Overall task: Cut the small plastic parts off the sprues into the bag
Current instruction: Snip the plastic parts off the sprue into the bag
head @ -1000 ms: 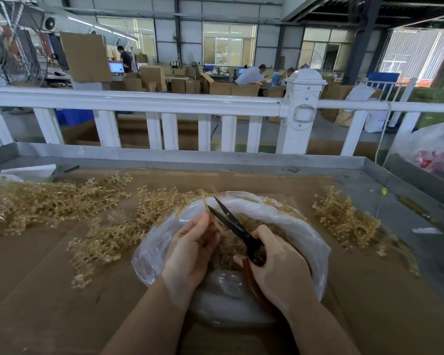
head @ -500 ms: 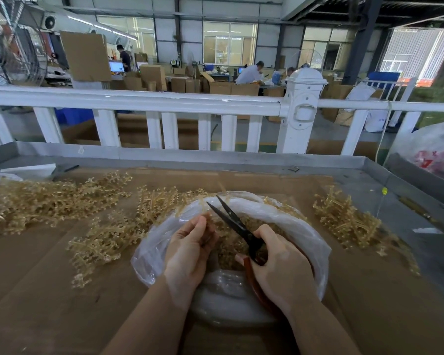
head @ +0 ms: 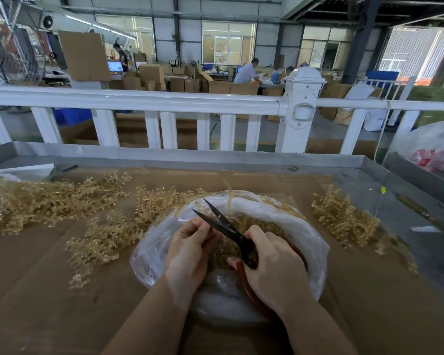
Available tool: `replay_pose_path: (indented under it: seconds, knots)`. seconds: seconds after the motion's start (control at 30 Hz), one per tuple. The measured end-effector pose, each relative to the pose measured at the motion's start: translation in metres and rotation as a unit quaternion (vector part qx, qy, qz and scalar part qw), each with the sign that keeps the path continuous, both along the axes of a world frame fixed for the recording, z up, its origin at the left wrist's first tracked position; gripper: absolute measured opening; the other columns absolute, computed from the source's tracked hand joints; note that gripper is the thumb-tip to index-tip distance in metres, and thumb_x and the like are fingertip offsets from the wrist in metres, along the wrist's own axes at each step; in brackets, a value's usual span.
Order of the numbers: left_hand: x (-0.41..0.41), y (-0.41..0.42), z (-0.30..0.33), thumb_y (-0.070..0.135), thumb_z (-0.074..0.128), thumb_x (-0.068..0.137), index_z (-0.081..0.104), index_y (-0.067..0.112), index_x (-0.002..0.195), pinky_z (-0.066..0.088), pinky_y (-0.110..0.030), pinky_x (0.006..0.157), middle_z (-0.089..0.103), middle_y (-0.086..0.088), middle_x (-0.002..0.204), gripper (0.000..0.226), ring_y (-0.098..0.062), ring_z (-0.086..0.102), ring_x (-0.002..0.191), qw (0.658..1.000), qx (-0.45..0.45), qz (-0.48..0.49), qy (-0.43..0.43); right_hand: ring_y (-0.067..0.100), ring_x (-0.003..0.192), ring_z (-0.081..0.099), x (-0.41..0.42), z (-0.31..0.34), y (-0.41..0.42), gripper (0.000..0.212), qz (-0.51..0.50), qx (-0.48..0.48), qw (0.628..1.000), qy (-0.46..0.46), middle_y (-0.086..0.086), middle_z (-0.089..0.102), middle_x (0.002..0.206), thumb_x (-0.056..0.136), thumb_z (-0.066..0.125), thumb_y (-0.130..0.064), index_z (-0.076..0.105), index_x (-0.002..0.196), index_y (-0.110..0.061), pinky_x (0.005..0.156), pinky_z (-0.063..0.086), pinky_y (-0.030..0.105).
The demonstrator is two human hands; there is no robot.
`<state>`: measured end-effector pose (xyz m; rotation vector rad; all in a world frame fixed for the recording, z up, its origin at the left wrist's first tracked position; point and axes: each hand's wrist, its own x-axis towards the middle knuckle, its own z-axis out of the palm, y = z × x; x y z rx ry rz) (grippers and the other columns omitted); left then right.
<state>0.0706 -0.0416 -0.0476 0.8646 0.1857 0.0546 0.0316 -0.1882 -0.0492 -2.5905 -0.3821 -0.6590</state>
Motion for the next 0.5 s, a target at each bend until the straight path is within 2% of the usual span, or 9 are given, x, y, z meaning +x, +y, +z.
replay_pose_path:
  seconds: [0.23, 0.5]
  knots:
    - [-0.0063, 0.0003, 0.0057, -0.002, 0.045, 0.094, 0.057, 0.002, 0.079, 0.055, -0.019, 0.058, 0.059, -0.01, 0.074, 0.02, -0.012, 0.06, 0.06, 0.999, 0.01, -0.034, -0.014, 0.01, 0.085, 0.056, 0.0009, -0.0016, 0.0018, 0.042, 0.001, 0.01, 1.0, -0.003, -0.012, 0.059, 0.088, 0.078, 0.062, -0.057, 0.053, 0.105, -0.027, 0.072, 0.044, 0.022]
    - [-0.0084, -0.0014, 0.0057, -0.003, 0.044, 0.094, 0.055, 0.0, 0.078, 0.054, -0.02, 0.056, 0.057, -0.006, 0.057, 0.021, -0.011, 0.059, 0.052, 0.996, 0.042, -0.065, -0.033, 0.012, 0.078, 0.058, 0.0014, -0.0007, 0.0029, 0.038, 0.0, 0.007, 1.0, -0.03, -0.009, 0.061, 0.082, 0.077, 0.069, -0.051, 0.056, 0.101, -0.024, 0.066, 0.045, 0.022]
